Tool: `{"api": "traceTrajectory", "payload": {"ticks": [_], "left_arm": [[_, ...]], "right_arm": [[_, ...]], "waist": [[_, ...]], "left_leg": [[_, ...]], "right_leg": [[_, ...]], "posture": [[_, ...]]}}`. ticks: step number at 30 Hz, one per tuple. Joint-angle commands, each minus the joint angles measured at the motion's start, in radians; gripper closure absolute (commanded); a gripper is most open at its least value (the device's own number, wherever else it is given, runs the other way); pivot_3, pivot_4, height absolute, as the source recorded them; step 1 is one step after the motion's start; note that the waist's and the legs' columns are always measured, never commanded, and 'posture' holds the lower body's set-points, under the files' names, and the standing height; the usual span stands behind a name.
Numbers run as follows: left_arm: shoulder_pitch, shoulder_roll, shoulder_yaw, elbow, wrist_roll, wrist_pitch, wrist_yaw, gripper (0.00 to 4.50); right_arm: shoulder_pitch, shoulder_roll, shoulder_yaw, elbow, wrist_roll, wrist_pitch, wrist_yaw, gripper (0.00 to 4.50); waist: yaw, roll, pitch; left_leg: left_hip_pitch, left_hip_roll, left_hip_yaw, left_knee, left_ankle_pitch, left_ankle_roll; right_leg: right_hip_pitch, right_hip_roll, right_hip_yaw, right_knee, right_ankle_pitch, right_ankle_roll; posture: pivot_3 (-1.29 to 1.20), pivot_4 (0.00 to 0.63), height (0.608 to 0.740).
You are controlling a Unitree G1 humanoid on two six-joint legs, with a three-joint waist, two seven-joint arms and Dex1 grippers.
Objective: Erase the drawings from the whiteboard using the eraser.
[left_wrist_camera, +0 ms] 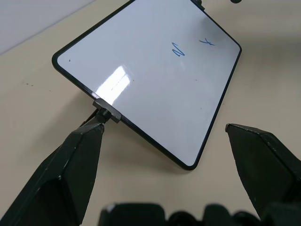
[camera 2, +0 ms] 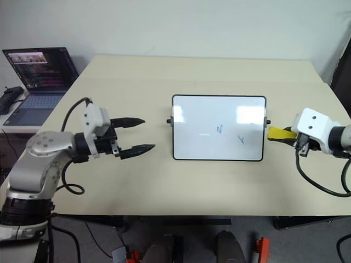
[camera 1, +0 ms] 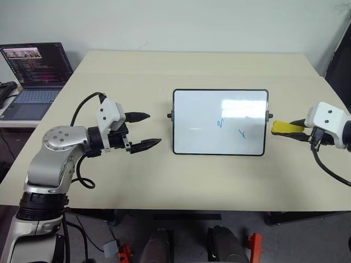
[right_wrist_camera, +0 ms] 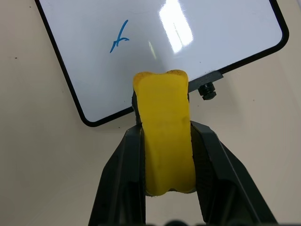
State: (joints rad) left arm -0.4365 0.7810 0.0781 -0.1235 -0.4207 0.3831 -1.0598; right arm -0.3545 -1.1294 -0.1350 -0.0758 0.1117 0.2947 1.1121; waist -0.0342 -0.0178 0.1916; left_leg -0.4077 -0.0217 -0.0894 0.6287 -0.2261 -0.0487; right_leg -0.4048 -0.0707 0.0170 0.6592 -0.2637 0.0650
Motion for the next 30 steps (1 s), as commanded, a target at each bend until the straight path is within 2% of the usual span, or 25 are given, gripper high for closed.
{"api": "traceTrajectory", "payload": {"ticks": [1, 14, 17, 22, 26, 30], "left_arm": [[-0.019, 0.014, 0.012, -0.014, -0.002, -0.009, -0.005, 0.0], [-0.032, 0.003, 0.002, -0.016, 0.001, -0.008, 0.006, 0.0], [-0.032, -0.005, -0.014, -0.007, 0.012, -0.018, 0.004, 0.0], [-0.04, -0.031, -0.046, -0.007, 0.025, -0.025, 0.008, 0.0], [-0.043, -0.054, -0.07, -0.019, 0.029, -0.025, 0.01, 0.0], [-0.046, -0.061, -0.075, -0.019, 0.033, -0.026, 0.012, 0.0]], "right_arm": [[0.0, -0.022, -0.037, -0.029, 0.014, -0.011, 0.0, 3.53], [-0.065, 0.011, -0.009, 0.014, 0.018, -0.032, -0.015, 3.53], [-0.136, 0.119, -0.017, 0.005, 0.099, -0.003, -0.052, 3.53], [-0.217, 0.343, 0.088, 0.026, 0.074, -0.042, -0.155, 3.53], [-0.314, 0.529, 0.156, 0.191, 0.008, -0.129, -0.28, 3.53], [-0.381, 0.603, 0.213, 0.345, -0.064, -0.222, -0.332, 3.53]], "waist": [[0.002, 0.0, 0.0], [0.002, 0.0, 0.0], [-0.002, 0.0, 0.0], [-0.005, -0.001, 0.0], [-0.007, -0.001, 0.0], [-0.004, -0.001, 0.0]], "left_leg": [[0.0, 0.0, 0.0, 0.0, 0.0, 0.0], [0.0, 0.0, 0.0, 0.0, 0.0, 0.0], [0.0, 0.0, 0.0, 0.001, 0.0, 0.0], [0.002, 0.0, 0.001, 0.001, 0.0, 0.0], [0.002, 0.0, 0.001, 0.001, 0.0, -0.001], [0.002, 0.0, 0.001, 0.001, 0.001, -0.001]], "right_leg": [[0.0, 0.0, 0.0, 0.0, 0.0, 0.0], [0.0, 0.0, 0.0, 0.001, 0.0, 0.0], [0.0, 0.0, 0.0, 0.001, 0.0, 0.0], [0.001, 0.001, 0.001, 0.004, 0.0, 0.0], [0.0, 0.0, 0.002, 0.005, 0.0, 0.0], [0.0, 0.0, 0.001, 0.005, 0.001, 0.0]], "posture": [[0.0, 0.15, 0.74], [0.0, 0.15, 0.74], [0.0, 0.15, 0.74], [0.0, 0.15, 0.74], [0.0, 0.15, 0.74], [0.0, 0.15, 0.74]]}}
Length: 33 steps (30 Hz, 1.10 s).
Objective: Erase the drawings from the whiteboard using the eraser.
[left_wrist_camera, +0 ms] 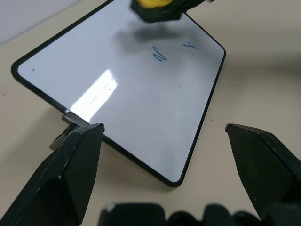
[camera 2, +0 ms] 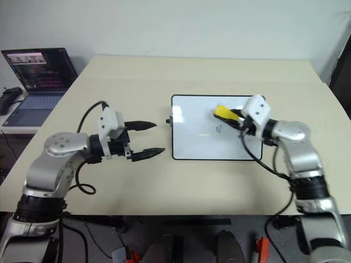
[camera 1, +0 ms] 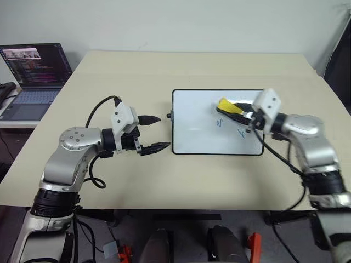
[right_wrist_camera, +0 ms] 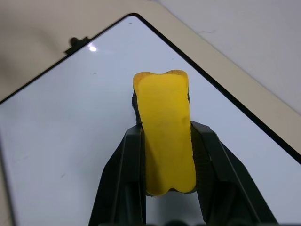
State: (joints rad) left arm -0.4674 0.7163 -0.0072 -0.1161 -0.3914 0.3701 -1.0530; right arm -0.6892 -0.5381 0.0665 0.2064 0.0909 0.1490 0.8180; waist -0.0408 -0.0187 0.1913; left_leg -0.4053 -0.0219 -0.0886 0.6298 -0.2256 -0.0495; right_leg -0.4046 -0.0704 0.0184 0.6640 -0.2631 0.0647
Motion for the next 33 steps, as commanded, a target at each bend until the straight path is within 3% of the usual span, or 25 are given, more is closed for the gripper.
{"api": "traceTrajectory", "payload": {"ticks": [1, 7, 15, 21, 25, 33], "left_arm": [[-0.014, 0.003, 0.01, -0.026, 0.004, -0.014, 0.006, 0.0], [0.021, 0.007, 0.023, -0.054, -0.004, -0.01, 0.019, 0.0], [0.043, 0.022, 0.04, -0.08, -0.012, 0.005, 0.03, 0.0], [0.043, 0.025, 0.045, -0.082, -0.012, 0.009, 0.028, 0.0], [0.032, 0.025, 0.043, -0.078, -0.012, 0.009, 0.025, 0.0], [0.017, 0.022, 0.035, -0.068, -0.01, 0.005, 0.019, 0.0]], "right_arm": [[-0.061, 0.022, 0.024, 0.102, -0.062, -0.103, -0.049, 3.53], [-0.135, 0.074, 0.079, 0.358, -0.152, -0.283, -0.094, 3.53], [-0.135, 0.038, 0.091, 0.46, -0.175, -0.347, -0.056, 3.53], [-0.069, 0.04, 0.138, 0.418, -0.182, -0.365, 0.019, 3.53], [0.108, 0.012, 0.24, 0.243, -0.18, -0.291, 0.175, 3.53], [0.116, 0.011, 0.169, 0.174, -0.145, -0.229, 0.111, 3.53]], "waist": [[0.005, 0.0, 0.0], [0.002, 0.0, 0.0], [-0.001, -0.001, -0.001], [0.0, -0.003, -0.002], [0.0, -0.005, -0.005], [-0.004, -0.005, -0.004]], "left_leg": [[0.0, 0.0, 0.0, 0.0, 0.0, 0.0], [0.002, 0.0, 0.001, 0.0, 0.0, 0.0], [0.02, 0.0, 0.0, 0.0, 0.0, 0.0], [0.025, 0.001, -0.001, 0.0, 0.0, 0.001], [0.026, 0.001, -0.002, 0.0, 0.0, 0.001], [0.026, 0.001, -0.002, 0.0, 0.003, 0.005]], "right_leg": [[0.0, 0.0, 0.0, 0.0, 0.0, 0.0], [0.001, 0.0, 0.001, 0.001, 0.0, 0.0], [0.02, 0.001, 0.001, -0.001, 0.0, 0.0], [0.026, 0.001, 0.0, -0.001, 0.0, 0.0], [0.026, 0.001, -0.001, -0.001, -0.001, -0.001], [0.027, 0.001, -0.001, -0.002, 0.001, 0.003]], "posture": [[0.0, 0.15, 0.74], [0.0, 0.15, 0.74], [0.0, 0.15, 0.74], [0.0, 0.15, 0.74], [0.0, 0.15, 0.74], [0.0, 0.15, 0.74]]}}
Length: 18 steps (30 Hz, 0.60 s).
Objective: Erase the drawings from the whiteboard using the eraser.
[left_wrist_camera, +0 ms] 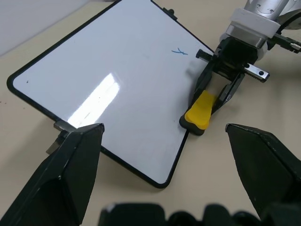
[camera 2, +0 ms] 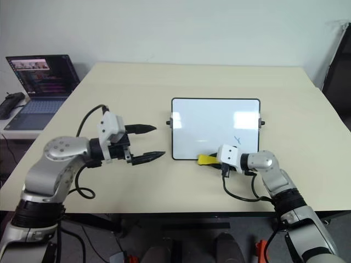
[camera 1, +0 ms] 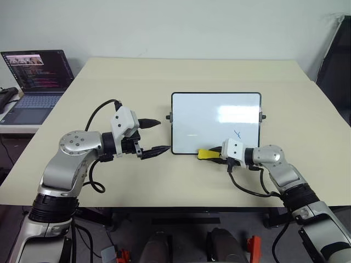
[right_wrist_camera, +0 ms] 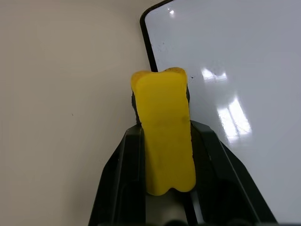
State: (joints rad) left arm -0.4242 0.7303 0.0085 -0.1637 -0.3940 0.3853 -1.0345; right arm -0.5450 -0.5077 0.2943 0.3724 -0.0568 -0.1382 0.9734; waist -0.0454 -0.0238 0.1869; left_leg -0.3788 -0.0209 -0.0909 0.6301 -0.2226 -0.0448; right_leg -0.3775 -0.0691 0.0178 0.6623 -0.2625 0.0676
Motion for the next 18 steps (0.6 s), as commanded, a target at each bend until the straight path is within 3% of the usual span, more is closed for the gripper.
{"api": "traceTrajectory", "payload": {"ticks": [1, 6, 11, 18], "left_arm": [[-0.03, 0.007, 0.018, -0.017, -0.006, -0.011, 0.0, 0.0], [-0.04, 0.001, 0.011, -0.007, -0.002, -0.017, -0.002, 0.0], [-0.047, -0.009, 0.004, -0.001, 0.001, -0.021, -0.002, 0.0], [-0.055, -0.013, 0.003, 0.012, 0.005, -0.03, -0.004, 0.0]], "right_arm": [[-0.038, -0.016, -0.075, -0.003, 0.016, 0.069, -0.054, 3.53], [-0.095, -0.023, -0.118, -0.004, -0.012, 0.056, -0.146, 3.53], [-0.182, -0.024, -0.127, 0.091, -0.127, 0.026, -0.358, 3.53], [-0.194, -0.018, -0.107, 0.129, -0.149, 0.05, -0.396, 3.53]], "waist": [[0.002, 0.0, 0.0], [0.003, 0.0, 0.0], [0.003, 0.0, 0.0], [0.005, 0.0, 0.0]], "left_leg": [[0.0, 0.0, 0.0, 0.0, 0.0, 0.0], [-0.001, 0.0, 0.0, 0.0, 0.001, 0.0], [-0.004, 0.0, 0.0, -0.003, 0.001, 0.0], [-0.004, 0.0, 0.0, -0.002, 0.001, 0.0]], "right_leg": [[0.0, 0.0, 0.0, 0.0, 0.0, 0.0], [-0.001, 0.0, 0.0, 0.0, 0.001, 0.0], [-0.005, 0.0, 0.0, 0.0, 0.001, -0.002], [-0.003, 0.0, 0.0, -0.001, 0.001, -0.001]], "posture": [[0.0, 0.15, 0.74], [0.0, 0.15, 0.74], [0.0, 0.15, 0.74], [0.0, 0.15, 0.74]]}}
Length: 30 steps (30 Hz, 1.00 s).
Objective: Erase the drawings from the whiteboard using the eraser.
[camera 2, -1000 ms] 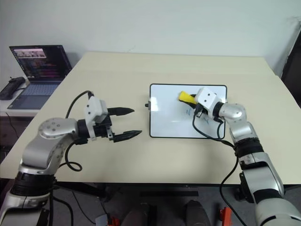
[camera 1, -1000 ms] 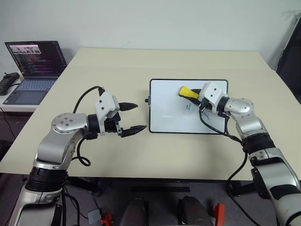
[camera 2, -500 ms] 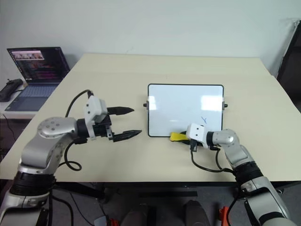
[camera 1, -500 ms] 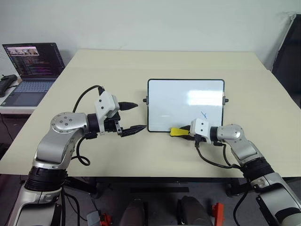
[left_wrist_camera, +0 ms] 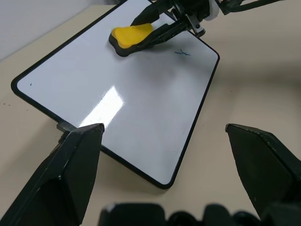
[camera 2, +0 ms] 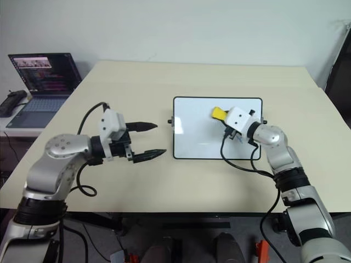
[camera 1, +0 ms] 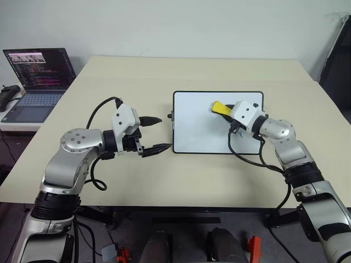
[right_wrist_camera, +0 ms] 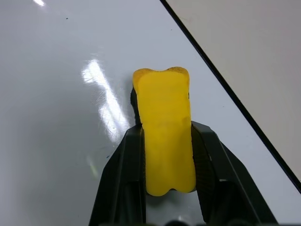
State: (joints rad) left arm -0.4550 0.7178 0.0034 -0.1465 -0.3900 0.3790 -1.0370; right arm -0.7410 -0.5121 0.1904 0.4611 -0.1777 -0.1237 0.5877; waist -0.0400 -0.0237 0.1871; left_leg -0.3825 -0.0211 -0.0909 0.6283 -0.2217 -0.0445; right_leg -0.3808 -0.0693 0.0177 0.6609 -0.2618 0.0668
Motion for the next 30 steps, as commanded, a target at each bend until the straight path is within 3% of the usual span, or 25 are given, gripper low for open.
{"api": "traceTrajectory", "payload": {"ticks": [1, 8, 13, 17, 19, 24, 27, 30], "left_arm": [[-0.024, -0.001, 0.009, -0.005, 0.001, -0.025, -0.002, 0.0], [-0.031, 0.0, 0.007, 0.0, 0.0, -0.024, -0.004, 0.0], [-0.041, -0.006, 0.001, 0.011, 0.003, -0.027, -0.005, 0.0], [-0.046, -0.009, -0.001, 0.023, 0.005, -0.031, -0.01, 0.0], [-0.056, -0.011, 0.008, 0.024, -0.007, -0.029, -0.012, 0.0], [-0.091, -0.012, 0.039, 0.026, -0.04, -0.015, -0.013, 0.0], [-0.089, 0.004, 0.042, 0.04, -0.033, -0.024, -0.021, 0.0], [-0.087, 0.043, 0.065, 0.083, -0.016, -0.046, -0.037, 0.0]], "right_arm": [[0.011, -0.011, 0.001, 0.027, -0.018, 0.035, 0.009, 3.53], [0.147, -0.008, 0.053, -0.13, 0.052, 0.112, 0.197, 3.53], [0.202, -0.006, 0.075, -0.16, 0.039, 0.121, 0.222, 3.53], [0.191, 0.024, -0.004, -0.219, 0.147, 0.173, 0.221, 3.53], [0.163, 0.016, -0.086, -0.317, 0.273, 0.259, 0.256, 3.53], [0.129, -0.173, -0.265, -0.586, 0.511, 0.529, 0.381, 3.53], [0.182, -0.308, -0.324, -0.626, 0.543, 0.572, 0.437, 3.53], [0.281, -0.447, -0.393, -0.541, 0.496, 0.499, 0.498, 3.53]], "waist": [[0.0, 0.0, 0.0], [0.001, 0.0, 0.0], [-0.004, 0.0, 0.0], [-0.004, 0.0, 0.0], [-0.003, 0.001, 0.001], [0.011, 0.004, 0.004], [0.017, 0.003, 0.004], [0.015, 0.002, 0.004]], "left_leg": [[0.001, 0.0, 0.0, 0.0, 0.0, 0.0], [0.001, 0.0, -0.001, 0.0, 0.0, 0.0], [0.001, 0.0, -0.001, -0.001, 0.0, 0.0], [0.001, 0.0, -0.001, 0.0, 0.0, 0.0], [0.0, 0.0, -0.002, 0.0, 0.0, 0.0], [-0.018, -0.001, -0.004, 0.001, 0.0, 0.0], [-0.019, -0.001, -0.005, -0.001, -0.001, -0.001], [-0.019, -0.001, -0.004, -0.001, -0.005, -0.002]], "right_leg": [[0.001, 0.0, 0.0, 0.0, 0.0, 0.0], [0.001, 0.0, -0.001, -0.001, 0.0, 0.0], [0.001, 0.0, -0.001, -0.001, 0.0, 0.0], [0.002, 0.0, -0.001, -0.001, 0.0, 0.0], [0.001, 0.0, -0.001, -0.001, 0.0, 0.0], [-0.015, 0.0, -0.002, 0.0, 0.004, -0.003], [-0.014, -0.001, -0.005, -0.003, 0.002, -0.003], [-0.014, -0.001, -0.005, -0.005, -0.002, -0.002]], "posture": [[0.0, 0.15, 0.74], [0.0, 0.15, 0.74], [0.0, 0.15, 0.74], [0.0, 0.15, 0.74], [0.0, 0.15, 0.74], [0.0, 0.15, 0.74], [0.0, 0.15, 0.74], [0.0, 0.15, 0.74]]}}
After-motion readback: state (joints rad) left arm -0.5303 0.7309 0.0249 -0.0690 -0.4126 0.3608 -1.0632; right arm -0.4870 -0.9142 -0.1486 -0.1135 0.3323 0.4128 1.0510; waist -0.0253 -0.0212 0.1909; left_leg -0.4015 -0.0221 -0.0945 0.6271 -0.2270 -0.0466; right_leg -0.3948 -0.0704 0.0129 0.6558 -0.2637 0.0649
